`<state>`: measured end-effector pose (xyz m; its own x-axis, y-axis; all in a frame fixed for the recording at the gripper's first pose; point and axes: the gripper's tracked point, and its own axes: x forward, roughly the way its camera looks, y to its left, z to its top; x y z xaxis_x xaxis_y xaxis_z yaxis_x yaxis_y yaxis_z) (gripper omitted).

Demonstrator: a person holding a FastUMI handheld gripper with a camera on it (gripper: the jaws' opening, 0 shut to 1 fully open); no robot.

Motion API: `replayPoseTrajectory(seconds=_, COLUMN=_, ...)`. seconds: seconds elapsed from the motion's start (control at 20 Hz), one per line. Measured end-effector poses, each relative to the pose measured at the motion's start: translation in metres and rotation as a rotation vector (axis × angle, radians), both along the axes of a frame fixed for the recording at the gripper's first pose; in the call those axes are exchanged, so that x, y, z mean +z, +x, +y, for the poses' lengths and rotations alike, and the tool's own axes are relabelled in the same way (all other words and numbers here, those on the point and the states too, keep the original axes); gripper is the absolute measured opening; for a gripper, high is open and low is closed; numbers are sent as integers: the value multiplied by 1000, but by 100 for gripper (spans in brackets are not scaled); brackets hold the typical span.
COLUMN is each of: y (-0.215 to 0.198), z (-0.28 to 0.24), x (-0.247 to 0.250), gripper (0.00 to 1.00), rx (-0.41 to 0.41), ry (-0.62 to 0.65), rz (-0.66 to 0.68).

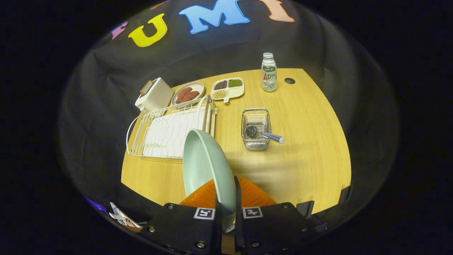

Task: Take the plate from the dish rack, then take the spoon from the basket and place it into the plate.

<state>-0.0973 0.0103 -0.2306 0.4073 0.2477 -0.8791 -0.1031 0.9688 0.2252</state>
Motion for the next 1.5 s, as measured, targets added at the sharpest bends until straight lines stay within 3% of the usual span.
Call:
replayPoseTrajectory(seconds=0.4, y=-23, z=2, x=-71, gripper=15, rx=30, ry=57, rz=85)
replayPoseTrajectory(seconds=0.85, y=-22, z=-8, x=-106, gripper=19, rx=-14, ry=126, rz=93)
replayPoseTrajectory(seconds=1.0, y=-6, z=-27, x=-101, gripper=25, rx=37, ry=24, rz=-11)
replayPoseTrajectory(seconds=1.05, y=-1, z=-32, x=-94, gripper=32, rx=39, ry=4, rz=-47)
replayPoseTrajectory(seconds=1.3, y=32, z=-49, x=-32, gripper=35, rx=87, ry=-111, rz=-327)
replayPoseTrajectory(seconds=1.5, y=48, z=-62, x=20, gripper=35, rx=28, ry=-133, rz=-509)
